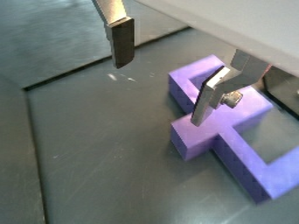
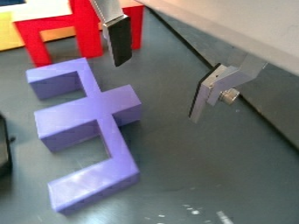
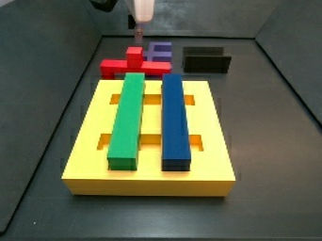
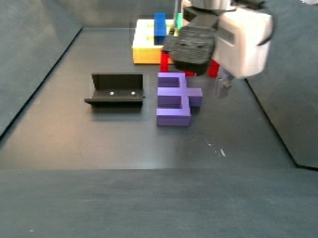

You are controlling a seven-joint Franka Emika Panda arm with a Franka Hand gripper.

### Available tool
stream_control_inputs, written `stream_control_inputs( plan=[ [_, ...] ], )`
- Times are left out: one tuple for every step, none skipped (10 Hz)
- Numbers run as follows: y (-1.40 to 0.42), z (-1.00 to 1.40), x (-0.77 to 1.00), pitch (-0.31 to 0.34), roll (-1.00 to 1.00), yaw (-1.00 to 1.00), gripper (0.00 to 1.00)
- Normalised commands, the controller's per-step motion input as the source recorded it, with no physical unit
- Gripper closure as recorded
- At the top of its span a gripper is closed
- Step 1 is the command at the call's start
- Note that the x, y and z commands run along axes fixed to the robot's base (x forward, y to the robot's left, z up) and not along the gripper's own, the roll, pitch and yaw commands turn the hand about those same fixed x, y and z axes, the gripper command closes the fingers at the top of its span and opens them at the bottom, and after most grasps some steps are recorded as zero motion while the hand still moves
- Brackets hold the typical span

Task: Pick up the purple object. Move up. Place the purple object on the fixture. Regrasp the purple object. Move to above the board. Insert the purple object.
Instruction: Pick up the purple object.

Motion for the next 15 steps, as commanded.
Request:
stream_control_inputs(
  plan=[
    [0.0,-0.05,0.08,-0.069,-0.26,-0.81,0.0],
    [0.0,-0.08,0.1,-0.057,-0.24,-0.8,0.0],
    [-0.08,-0.25,0.13,-0.051,-0.16,-0.75,0.0],
    [-0.27,-0.43,0.13,-0.053,-0.05,-0.66,0.0],
    [-0.26,-0.59,0.25,0.007,-0.06,-0.45,0.0],
    [-0.24,-0.47,0.24,0.0,-0.1,-0.22,0.0],
    [-0.13,-0.33,0.29,0.0,-0.11,-0.28,0.0],
    [0.0,-0.28,0.2,0.04,-0.03,-0.43,0.0],
    [0.0,-0.23,0.0,0.0,-0.11,-0.19,0.0],
    [0.0,-0.14,0.0,0.0,-0.14,-0.16,0.0],
    [-0.02,-0.11,-0.01,0.0,-0.16,-0.16,0.0],
    [-0.05,-0.19,0.0,0.0,-0.15,-0.13,0.0],
    [-0.06,-0.34,0.0,0.0,-0.13,-0.06,0.0],
    [-0.05,-0.36,0.0,0.0,-0.11,-0.02,0.0],
    [0.0,-0.38,0.0,0.0,-0.1,0.0,0.0]
  ],
)
